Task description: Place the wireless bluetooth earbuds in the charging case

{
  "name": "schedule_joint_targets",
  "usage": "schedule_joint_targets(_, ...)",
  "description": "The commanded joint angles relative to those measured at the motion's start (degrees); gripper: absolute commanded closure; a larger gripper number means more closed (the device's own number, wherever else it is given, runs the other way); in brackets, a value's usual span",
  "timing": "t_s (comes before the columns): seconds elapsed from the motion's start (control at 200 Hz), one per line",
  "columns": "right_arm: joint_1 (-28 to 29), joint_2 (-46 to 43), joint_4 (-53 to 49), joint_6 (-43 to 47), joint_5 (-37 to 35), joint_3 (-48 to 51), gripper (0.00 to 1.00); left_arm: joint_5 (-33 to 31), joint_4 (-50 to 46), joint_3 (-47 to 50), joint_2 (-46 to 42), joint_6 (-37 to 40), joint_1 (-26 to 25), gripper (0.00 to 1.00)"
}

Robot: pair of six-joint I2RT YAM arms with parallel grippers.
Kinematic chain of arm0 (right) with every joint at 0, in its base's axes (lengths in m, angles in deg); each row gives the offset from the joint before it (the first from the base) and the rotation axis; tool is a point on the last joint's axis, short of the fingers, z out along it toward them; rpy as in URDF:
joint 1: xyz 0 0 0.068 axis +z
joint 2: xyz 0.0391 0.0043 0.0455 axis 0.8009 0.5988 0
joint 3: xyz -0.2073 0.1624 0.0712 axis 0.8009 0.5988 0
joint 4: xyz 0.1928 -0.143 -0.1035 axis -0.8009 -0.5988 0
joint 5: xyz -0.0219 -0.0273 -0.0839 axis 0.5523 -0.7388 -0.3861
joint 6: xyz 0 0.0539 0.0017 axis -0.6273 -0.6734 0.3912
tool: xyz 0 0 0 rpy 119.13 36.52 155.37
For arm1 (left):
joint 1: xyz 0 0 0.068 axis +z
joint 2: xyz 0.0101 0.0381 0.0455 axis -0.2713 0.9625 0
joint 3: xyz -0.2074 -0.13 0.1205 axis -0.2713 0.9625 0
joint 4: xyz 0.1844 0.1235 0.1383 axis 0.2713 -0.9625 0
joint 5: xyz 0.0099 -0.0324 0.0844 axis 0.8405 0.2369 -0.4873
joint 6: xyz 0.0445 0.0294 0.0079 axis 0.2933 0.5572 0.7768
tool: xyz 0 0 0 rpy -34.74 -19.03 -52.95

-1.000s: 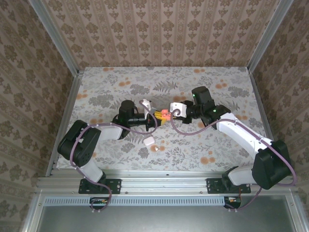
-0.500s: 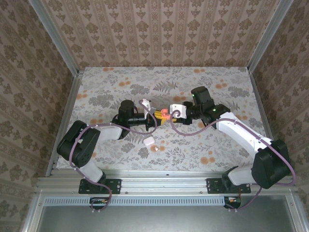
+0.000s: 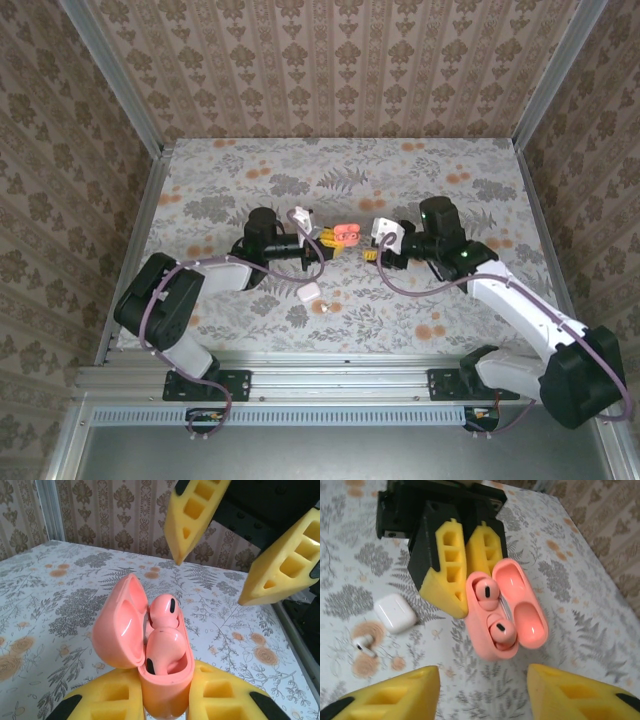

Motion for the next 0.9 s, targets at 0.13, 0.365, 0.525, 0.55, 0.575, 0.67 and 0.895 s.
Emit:
schedule_joint_targets(0.13,-2.2,-4.74,13.38,-14.44,1.3,9.08,0.24,0.42,1.44,1.65,-1.41,6.32,-1.15,0.9)
schedule_joint_targets(0.365,-2.6,-0.17,8.94,-14.59,4.66,5.73,0.17,0.88,0.58,1.57,-1.85,7.83,-2.43,0.91)
schedule_joint_targets(0.525,-2.5,4.83,9.32,-14.46,9.56,3.05,0.18,0.77,-0.61,1.48,-2.37,8.28,-2.86,0.91)
schedule_joint_targets(0.55,-2.52,5.55,9.45,-14.26,10.35,2.68,0.18,0.77,-1.02,1.39,-2.51,8.42,-2.87,0.9)
schedule_joint_targets(0.575,-2.53,6.22,9.47,-14.14,11.12,2.3,0.19,0.7,-1.32,1.31,-2.63,8.52,-2.87,0.9)
schedule_joint_targets(0.67,-2.44,8.83,9.84,-13.89,13.98,0.74,0.21,0.7,-2.3,1.17,-2.91,9.0,-2.91,0.9)
schedule_joint_targets(0.895,-2.08,12.45,7.8,-11.9,20.77,-3.09,0.32,0.07,-3.56,1.12,-3.32,9.65,-2.96,0.9)
